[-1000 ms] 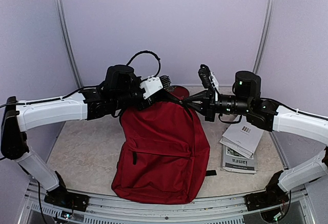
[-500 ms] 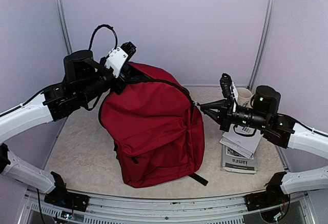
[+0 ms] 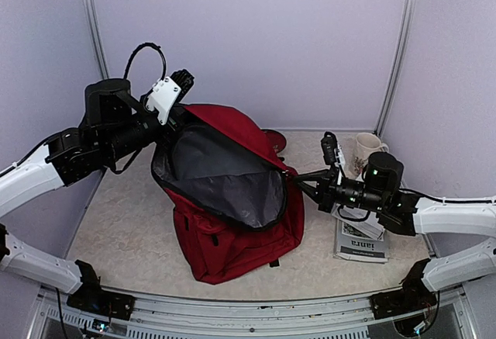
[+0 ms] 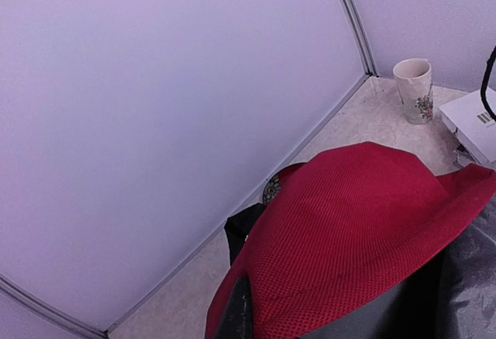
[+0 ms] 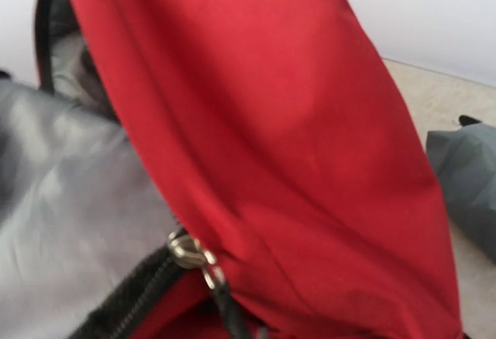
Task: Pack the student bag
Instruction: Unzip the largest pocket of the student bag, then pick up the book, then place the book in the largest pocket of the bag, then adjust the book in the largest pocket of the bag.
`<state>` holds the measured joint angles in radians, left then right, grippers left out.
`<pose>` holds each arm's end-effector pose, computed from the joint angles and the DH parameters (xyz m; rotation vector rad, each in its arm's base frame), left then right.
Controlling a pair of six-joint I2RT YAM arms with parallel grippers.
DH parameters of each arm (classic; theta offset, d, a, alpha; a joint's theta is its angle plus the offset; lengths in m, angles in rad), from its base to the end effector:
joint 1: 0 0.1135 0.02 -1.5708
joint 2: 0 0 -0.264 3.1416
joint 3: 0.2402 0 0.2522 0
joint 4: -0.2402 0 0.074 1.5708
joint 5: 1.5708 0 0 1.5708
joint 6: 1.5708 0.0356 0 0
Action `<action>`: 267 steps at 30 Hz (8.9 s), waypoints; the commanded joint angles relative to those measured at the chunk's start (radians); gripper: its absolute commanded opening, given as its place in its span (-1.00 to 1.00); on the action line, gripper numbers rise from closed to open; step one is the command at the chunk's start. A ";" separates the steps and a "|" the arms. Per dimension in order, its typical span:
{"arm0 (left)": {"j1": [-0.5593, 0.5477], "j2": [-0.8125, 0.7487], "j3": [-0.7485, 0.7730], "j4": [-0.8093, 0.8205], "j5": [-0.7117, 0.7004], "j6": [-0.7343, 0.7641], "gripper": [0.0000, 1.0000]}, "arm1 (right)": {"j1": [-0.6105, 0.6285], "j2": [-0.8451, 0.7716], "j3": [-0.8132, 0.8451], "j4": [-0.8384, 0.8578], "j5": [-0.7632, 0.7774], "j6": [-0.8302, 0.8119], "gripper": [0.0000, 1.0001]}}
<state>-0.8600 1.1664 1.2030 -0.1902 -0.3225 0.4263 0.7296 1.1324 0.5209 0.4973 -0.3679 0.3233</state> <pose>0.1816 -0.1936 0.4086 0.8300 1.5026 -0.0435 0.1774 0.1758 0.2488 -0.6472 1.6806 1.0819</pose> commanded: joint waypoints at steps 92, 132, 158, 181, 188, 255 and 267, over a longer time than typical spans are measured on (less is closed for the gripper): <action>-0.065 -0.062 0.022 -0.166 0.039 -0.370 -1.00 | -1.067 0.354 -0.059 -0.227 -0.391 0.328 0.68; -0.089 -0.100 0.007 -0.156 -0.013 -0.336 -1.00 | -0.758 -0.289 0.239 -0.782 -0.289 0.179 -0.73; -0.091 -0.059 0.065 -0.141 0.033 -0.330 -1.00 | 0.266 0.475 1.064 -0.745 0.259 -0.486 -0.90; -0.103 -0.036 0.150 -0.149 0.243 -0.347 -1.00 | 0.580 0.838 0.916 -0.306 1.239 -1.643 -0.90; -0.108 -0.026 0.039 -0.110 0.395 -0.402 -1.00 | 0.594 0.904 0.928 -0.303 1.191 -1.626 -0.79; -0.194 -0.004 -0.294 0.051 0.377 -0.614 -1.00 | 0.372 0.566 0.294 -0.007 0.273 0.760 0.18; -0.164 -0.031 -0.307 -0.009 0.306 -0.609 -1.00 | 0.357 0.548 0.219 -0.010 0.393 0.959 0.44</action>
<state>-1.0393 1.1675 0.9028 -0.2131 -0.0029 -0.1883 1.1072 1.7252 0.8120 0.5022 -0.0315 1.1721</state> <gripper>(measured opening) 0.018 0.674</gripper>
